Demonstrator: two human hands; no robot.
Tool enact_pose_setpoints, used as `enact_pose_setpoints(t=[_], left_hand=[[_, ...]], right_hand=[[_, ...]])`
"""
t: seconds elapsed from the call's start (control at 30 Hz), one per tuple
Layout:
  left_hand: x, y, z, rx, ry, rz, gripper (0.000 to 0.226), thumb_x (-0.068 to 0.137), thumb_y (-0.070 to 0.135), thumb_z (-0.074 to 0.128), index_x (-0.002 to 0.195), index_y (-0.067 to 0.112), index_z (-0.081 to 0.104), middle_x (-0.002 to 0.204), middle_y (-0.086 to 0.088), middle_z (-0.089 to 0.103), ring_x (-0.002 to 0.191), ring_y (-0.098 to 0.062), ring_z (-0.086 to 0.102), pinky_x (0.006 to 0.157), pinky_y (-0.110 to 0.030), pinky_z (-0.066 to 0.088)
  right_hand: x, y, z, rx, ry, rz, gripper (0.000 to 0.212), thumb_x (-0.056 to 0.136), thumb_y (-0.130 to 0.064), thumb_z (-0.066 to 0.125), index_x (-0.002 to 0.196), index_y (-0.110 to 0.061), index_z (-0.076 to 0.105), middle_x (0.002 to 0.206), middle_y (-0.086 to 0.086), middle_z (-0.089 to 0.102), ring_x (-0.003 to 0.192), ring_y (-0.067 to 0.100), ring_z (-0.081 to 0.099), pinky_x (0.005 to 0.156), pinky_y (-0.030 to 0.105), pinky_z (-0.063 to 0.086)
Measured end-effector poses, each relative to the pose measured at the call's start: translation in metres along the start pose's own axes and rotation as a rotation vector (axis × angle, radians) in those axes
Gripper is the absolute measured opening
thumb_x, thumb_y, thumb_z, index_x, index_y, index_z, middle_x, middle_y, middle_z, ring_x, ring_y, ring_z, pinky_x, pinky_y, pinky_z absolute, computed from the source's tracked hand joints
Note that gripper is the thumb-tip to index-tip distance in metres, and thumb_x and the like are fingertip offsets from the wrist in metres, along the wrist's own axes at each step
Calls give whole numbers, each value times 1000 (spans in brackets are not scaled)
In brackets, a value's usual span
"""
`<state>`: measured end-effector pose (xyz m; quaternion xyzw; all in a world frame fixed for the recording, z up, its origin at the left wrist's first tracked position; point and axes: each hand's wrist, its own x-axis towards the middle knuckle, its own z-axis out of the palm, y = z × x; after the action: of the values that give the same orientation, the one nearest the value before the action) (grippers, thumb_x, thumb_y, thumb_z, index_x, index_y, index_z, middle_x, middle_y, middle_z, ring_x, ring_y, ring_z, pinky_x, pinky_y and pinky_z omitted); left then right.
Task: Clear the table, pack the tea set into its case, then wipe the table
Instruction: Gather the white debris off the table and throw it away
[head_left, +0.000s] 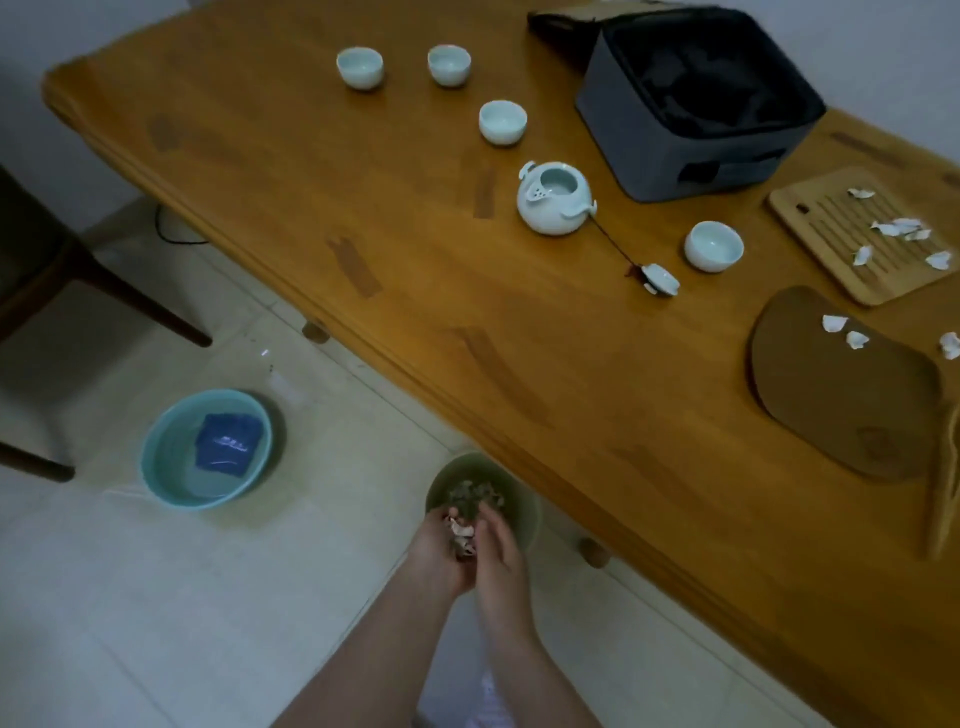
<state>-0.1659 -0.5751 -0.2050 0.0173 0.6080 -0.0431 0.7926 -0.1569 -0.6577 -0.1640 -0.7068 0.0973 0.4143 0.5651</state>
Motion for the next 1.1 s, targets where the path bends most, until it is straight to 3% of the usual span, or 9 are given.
enact_pose_setpoints(t=[0.13,0.27,0.37,0.47,0.53,0.63,0.83,0.93,1.1], left_hand=[[42,2,0,2,-49,42,46,98,23,36,132,-3,52,129,-23,58,120,-35,55,107,-47,40],[60,5,-2,110,32,87,36,98,20,42,122,-3,56,112,-22,64,108,-34,60,93,-43,50],[75,9,-9,168,120,66,22,99,21,44,109,5,56,94,-17,60,99,-29,60,79,-38,50],[84,8,-13,177,127,70,17,98,19,42,103,10,56,97,-11,60,87,-25,57,99,-33,39],[84,7,-11,179,93,91,24,98,22,39,115,11,53,119,-10,59,109,-26,55,109,-34,30],[83,6,-5,240,61,109,46,98,29,41,141,13,42,150,-8,39,139,-25,36,114,-40,26],[62,8,1,215,71,42,48,96,44,38,140,25,45,143,-5,45,127,-28,41,106,-59,29],[42,7,3,223,36,65,49,96,44,38,141,24,44,144,-4,44,130,-26,40,99,-55,30],[-6,11,3,244,9,133,48,96,41,40,141,23,45,143,-7,46,129,-25,43,107,-51,27]], right_hand=[[57,37,-2,162,78,135,48,99,-37,46,141,-12,46,136,12,55,121,25,55,103,35,45],[104,64,-7,362,105,282,59,96,-44,51,145,-12,38,135,15,54,118,28,57,92,35,51],[125,69,-17,479,116,362,62,99,-48,43,147,-11,32,144,17,45,129,35,47,88,38,45],[138,71,-29,501,136,394,71,94,-59,42,150,-18,28,152,16,34,137,37,36,92,49,42],[141,71,-35,498,145,373,70,93,-62,42,149,-24,29,154,14,31,140,36,32,99,56,39],[139,69,-40,483,164,363,67,94,-60,42,149,-23,30,154,14,32,141,35,32,104,61,34],[127,63,-39,558,160,358,66,95,-60,41,149,-25,29,153,13,34,138,34,37,104,58,36],[115,54,-37,611,165,349,62,97,-54,41,149,-21,29,147,15,42,133,35,43,103,56,39],[77,25,-26,628,85,315,53,99,-46,43,143,-17,39,141,15,47,130,34,46,105,56,39]])
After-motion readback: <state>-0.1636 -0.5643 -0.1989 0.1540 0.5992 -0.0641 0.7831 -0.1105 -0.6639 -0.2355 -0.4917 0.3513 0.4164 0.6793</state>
